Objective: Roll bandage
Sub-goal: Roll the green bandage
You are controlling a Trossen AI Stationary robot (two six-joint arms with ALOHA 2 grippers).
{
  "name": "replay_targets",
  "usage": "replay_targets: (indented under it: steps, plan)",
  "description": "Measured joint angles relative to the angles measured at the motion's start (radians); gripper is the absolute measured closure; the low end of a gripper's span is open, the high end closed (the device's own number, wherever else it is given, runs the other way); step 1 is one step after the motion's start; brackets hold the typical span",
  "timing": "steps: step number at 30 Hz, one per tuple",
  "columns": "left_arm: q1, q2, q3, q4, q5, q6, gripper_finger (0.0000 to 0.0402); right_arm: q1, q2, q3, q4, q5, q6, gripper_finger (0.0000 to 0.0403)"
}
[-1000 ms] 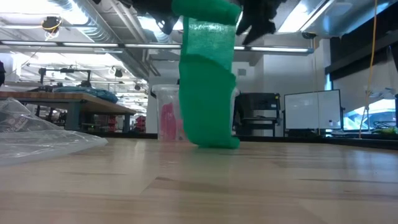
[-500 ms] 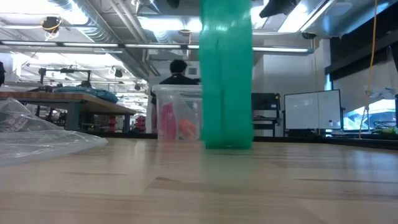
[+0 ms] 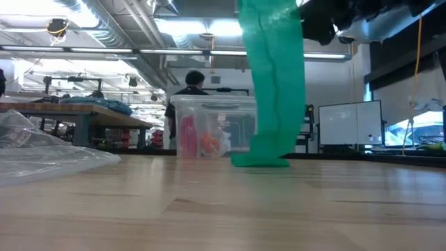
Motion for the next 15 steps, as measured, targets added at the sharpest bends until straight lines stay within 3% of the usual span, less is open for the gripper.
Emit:
replay_targets:
  steps: [7, 15]
  plan:
    - [-0.001, 0.000, 0.000, -0.024, 0.000, -0.004, 0.0391, 0.000, -0.029, 0.163, -0.203, -0.042, -0.015, 0.0121]
    - [-0.001, 0.000, 0.000, -0.012, 0.000, -0.004, 0.0391, 0.000, 0.086, 0.135, -0.046, -0.090, -0.030, 0.0132]
